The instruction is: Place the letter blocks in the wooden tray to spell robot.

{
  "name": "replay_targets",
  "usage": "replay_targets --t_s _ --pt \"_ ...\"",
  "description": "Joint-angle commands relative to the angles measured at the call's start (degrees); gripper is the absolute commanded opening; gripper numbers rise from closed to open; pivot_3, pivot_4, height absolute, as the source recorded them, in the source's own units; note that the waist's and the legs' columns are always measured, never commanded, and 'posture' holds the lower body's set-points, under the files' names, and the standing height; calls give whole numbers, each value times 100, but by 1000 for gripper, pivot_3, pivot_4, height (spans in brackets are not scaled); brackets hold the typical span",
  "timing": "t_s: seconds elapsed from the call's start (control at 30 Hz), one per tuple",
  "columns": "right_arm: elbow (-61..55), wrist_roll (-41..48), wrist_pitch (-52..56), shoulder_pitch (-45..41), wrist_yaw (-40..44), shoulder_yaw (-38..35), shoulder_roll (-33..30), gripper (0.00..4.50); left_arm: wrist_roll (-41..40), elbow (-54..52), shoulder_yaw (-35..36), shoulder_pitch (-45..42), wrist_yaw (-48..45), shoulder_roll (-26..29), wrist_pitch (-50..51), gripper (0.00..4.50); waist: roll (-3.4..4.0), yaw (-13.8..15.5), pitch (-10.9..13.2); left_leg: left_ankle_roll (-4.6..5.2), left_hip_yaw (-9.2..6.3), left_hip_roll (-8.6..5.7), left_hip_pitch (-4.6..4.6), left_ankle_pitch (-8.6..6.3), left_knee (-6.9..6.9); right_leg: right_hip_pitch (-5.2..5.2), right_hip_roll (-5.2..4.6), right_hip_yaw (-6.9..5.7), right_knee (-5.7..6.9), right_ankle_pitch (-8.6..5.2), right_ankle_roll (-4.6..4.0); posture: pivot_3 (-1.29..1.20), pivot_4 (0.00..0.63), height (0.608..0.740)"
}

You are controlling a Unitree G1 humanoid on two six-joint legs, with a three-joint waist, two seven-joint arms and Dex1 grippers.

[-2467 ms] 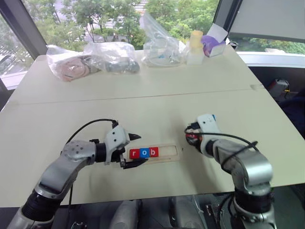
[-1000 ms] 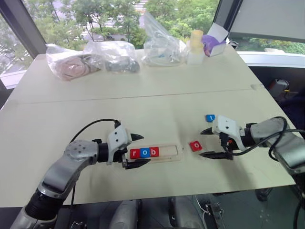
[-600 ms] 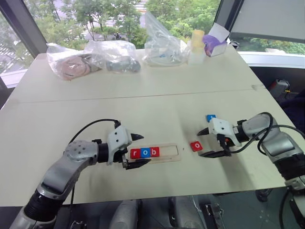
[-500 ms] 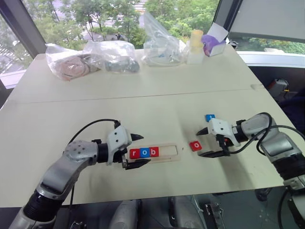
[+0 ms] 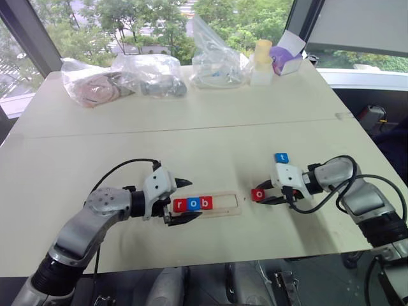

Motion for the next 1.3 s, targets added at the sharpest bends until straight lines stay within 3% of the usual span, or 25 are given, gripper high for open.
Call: replay_targets --t_s 0.03,0.3,0.53,1.17,1.3 --pt "-797 228 760 -60 -115 -114 69 1145 -78 -213 130 -20 -2 47 -30 4500 2 1 1 0 1 0 0 0 0 -2 0 2 2 0 0 0 150 740" --pt "-1991 137 2061 -319 -446 380 431 1145 -76 -196 70 -83 14 -4 -13 4500 1 19 1 0 -2 -1 -3 0 1 -4 -2 1 1 0 0 0 150 740" --pt "-1986 -226 2049 -378 -765 882 729 1145 -77 -222 78 -65 51 -18 8 4500 0 20 1 0 -1 -4 -5 0 1 -5 -4 0 0 0 0 0 150 740" --pt "-2068 -281 2279 -471 -896 1060 984 1145 -117 -333 84 24 113 -2 52 4500 0 12 1 0 -1 -4 -5 0 1 -6 2 -1 1 0 1 0 150 740" --pt "-2084 -289 2291 -471 -892 1081 984 3093 -119 -325 77 8 122 -5 59 4500 0 14 1 0 -1 -3 -5 0 1 -6 1 -1 1 0 0 0 150 740"
